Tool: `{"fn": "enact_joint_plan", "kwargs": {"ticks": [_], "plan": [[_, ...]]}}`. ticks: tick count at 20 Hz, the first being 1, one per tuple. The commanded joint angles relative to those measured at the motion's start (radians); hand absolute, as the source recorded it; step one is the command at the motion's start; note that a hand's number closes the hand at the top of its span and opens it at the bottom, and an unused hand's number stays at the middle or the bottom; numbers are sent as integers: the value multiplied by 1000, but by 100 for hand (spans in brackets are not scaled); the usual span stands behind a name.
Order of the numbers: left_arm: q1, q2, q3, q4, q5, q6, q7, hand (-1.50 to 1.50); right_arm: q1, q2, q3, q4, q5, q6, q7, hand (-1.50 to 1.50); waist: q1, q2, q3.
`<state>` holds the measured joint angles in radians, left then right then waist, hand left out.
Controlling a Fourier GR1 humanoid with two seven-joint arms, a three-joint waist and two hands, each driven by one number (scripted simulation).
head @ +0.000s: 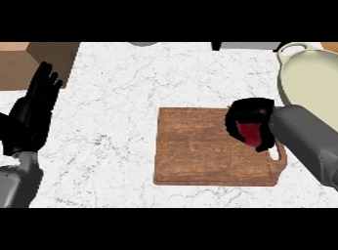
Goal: Pick the pear from the cutting board and place it in the pot
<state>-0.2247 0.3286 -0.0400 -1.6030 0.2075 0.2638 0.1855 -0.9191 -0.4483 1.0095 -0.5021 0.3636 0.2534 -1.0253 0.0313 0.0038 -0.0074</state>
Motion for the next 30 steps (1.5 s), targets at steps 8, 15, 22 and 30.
{"fn": "enact_joint_plan", "kwargs": {"ticks": [8, 15, 22, 30], "plan": [[90, 40, 84, -4, 7, 26, 20, 0, 302, -61, -78, -193, -27, -255, 442, 150, -151, -53, 3], [130, 65, 130, -14, 25, 10, 1, 0, 423, -161, -245, -510, -175, -365, 554, 150, -180, -54, 2], [139, 58, 121, -42, 13, 28, 21, 0, 466, -308, -482, -807, -320, -504, 669, 150, -190, -55, 3], [139, 47, 112, -32, 41, -29, -5, 0, 642, -525, -708, -1183, -446, -600, 945, 150, -121, -26, 4]]}}
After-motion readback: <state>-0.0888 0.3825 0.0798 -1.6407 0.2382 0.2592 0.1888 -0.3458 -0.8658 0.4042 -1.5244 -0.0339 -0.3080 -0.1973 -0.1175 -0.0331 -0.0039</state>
